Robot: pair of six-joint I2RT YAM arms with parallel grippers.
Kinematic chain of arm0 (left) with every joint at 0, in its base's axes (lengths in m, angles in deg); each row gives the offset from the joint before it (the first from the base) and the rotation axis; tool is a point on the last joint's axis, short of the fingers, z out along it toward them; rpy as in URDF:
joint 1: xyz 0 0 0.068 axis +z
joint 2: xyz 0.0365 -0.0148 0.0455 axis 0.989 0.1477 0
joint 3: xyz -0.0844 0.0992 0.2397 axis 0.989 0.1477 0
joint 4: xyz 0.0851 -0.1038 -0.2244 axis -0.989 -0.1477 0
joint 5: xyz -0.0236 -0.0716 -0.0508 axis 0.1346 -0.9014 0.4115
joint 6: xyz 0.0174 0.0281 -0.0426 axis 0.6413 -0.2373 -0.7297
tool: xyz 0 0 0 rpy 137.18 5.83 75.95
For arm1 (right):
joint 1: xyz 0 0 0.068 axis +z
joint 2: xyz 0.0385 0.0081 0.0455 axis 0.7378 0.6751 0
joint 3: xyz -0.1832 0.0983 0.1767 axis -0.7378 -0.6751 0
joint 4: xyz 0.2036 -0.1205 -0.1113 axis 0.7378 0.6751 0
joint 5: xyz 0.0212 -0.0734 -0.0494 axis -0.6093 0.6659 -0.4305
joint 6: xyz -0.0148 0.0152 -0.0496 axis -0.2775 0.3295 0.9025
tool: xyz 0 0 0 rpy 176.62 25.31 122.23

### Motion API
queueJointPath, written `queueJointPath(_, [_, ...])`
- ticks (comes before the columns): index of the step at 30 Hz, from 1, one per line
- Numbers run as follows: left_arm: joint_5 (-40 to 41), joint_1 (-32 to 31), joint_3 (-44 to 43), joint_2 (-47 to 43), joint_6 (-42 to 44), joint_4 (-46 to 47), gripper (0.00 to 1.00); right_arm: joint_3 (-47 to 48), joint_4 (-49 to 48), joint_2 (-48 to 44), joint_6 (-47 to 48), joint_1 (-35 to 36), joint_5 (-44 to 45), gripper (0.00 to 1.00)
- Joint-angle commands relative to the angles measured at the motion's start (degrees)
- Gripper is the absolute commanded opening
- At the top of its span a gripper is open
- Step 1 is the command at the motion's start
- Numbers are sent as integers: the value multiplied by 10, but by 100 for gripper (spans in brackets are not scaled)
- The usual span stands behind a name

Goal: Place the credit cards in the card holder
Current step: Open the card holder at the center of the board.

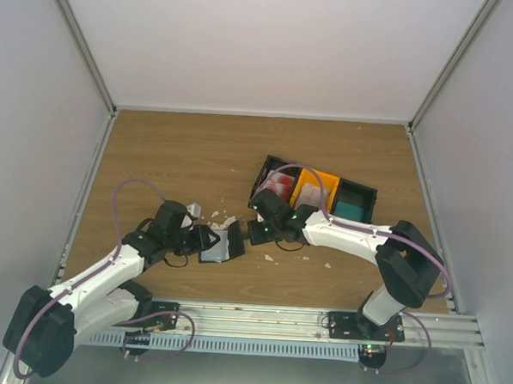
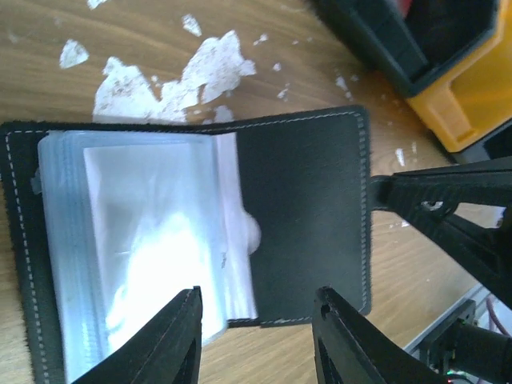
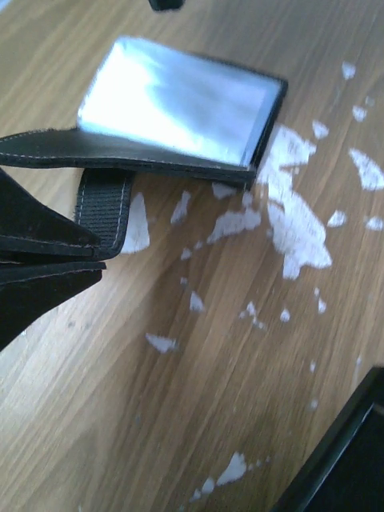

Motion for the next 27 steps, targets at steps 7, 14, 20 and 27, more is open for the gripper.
queueJointPath(7, [11, 4, 14, 57, -1, 25, 47, -8, 46, 34, -7, -3, 93, 1])
queueJointPath(14, [12, 4, 14, 76, -3, 19, 52, -9, 52, 42, -2, -3, 102, 2])
queueJointPath(20, [-32, 4, 20, 91, 0, 60, 49, -8, 46, 40, 2, -3, 89, 6])
queueJointPath(27, [-68, 4, 19, 114, 12, 86, 48, -10, 43, 39, -3, -2, 81, 6])
